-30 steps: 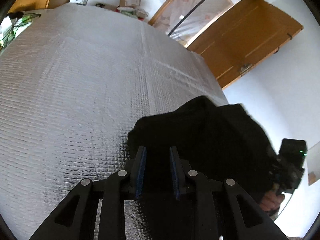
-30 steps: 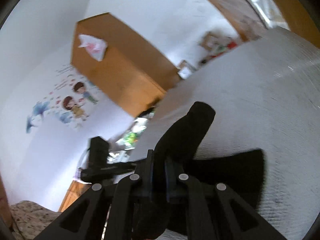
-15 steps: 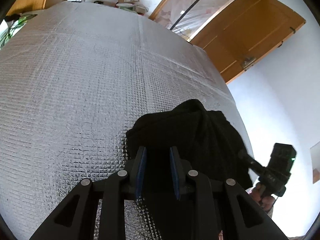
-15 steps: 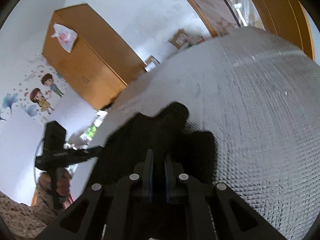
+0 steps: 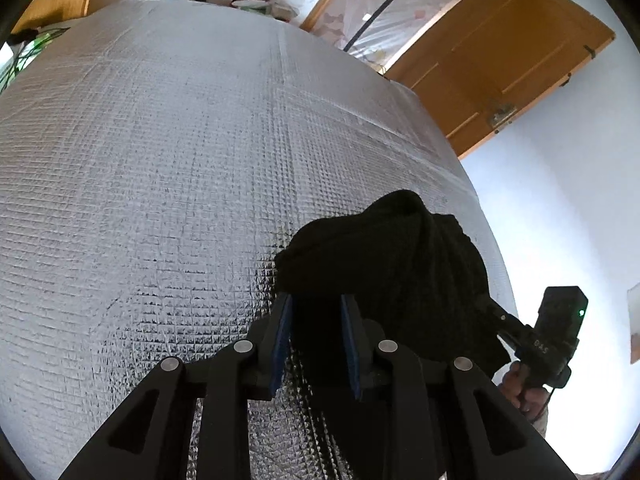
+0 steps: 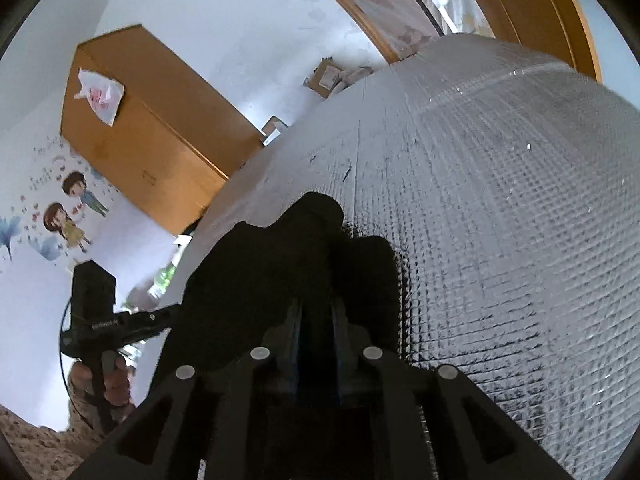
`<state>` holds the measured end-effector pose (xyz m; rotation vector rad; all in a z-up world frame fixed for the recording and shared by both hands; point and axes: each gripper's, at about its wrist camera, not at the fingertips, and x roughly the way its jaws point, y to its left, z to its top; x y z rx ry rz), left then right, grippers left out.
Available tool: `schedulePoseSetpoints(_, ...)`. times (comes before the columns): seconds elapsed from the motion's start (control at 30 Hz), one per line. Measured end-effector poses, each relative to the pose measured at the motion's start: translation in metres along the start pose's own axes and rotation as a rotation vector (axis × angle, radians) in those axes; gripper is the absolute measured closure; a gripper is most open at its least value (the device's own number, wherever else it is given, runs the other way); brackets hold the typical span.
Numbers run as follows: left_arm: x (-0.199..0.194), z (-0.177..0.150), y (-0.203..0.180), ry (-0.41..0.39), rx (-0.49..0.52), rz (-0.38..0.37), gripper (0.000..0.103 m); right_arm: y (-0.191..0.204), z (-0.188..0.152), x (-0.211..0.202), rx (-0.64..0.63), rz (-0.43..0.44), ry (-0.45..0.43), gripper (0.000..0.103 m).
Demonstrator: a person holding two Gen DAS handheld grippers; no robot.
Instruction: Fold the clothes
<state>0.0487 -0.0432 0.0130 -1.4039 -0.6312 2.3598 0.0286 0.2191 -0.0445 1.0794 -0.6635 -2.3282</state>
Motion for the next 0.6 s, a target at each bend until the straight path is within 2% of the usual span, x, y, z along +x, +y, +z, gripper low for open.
schedulePoseSetpoints(0.1, -0.001, 0.006, 0.001, -0.02, -0.007, -0.012, 0.077, 0.001, -0.002, -0.01, 0.004, -0.008, -0.012, 0.086)
schedulePoseSetpoints(0.2, 0.001, 0.011, 0.004, -0.03, -0.029, -0.033, 0.077, -0.001, -0.009, -0.025, 0.033, 0.04, -0.024, 0.086)
schedulePoseSetpoints(0.43, 0.004, 0.023, 0.012, -0.041, -0.077, -0.085, 0.077, -0.001, -0.024, -0.034, 0.016, 0.057, 0.015, 0.086)
schedulePoseSetpoints(0.53, 0.006, 0.026, 0.013, -0.047, -0.082, -0.093, 0.077, 0.001, -0.024, -0.036, -0.007, 0.041, 0.02, 0.093)
schedulePoseSetpoints(0.57, 0.006, 0.027, 0.013, -0.05, -0.082, -0.096, 0.078, 0.001, -0.025, -0.038, -0.013, 0.032, 0.012, 0.094)
schedulePoseSetpoints(0.6, 0.006, 0.028, 0.013, -0.06, -0.078, -0.096, 0.09, 0.001, -0.025, -0.04, -0.015, 0.028, 0.006, 0.095)
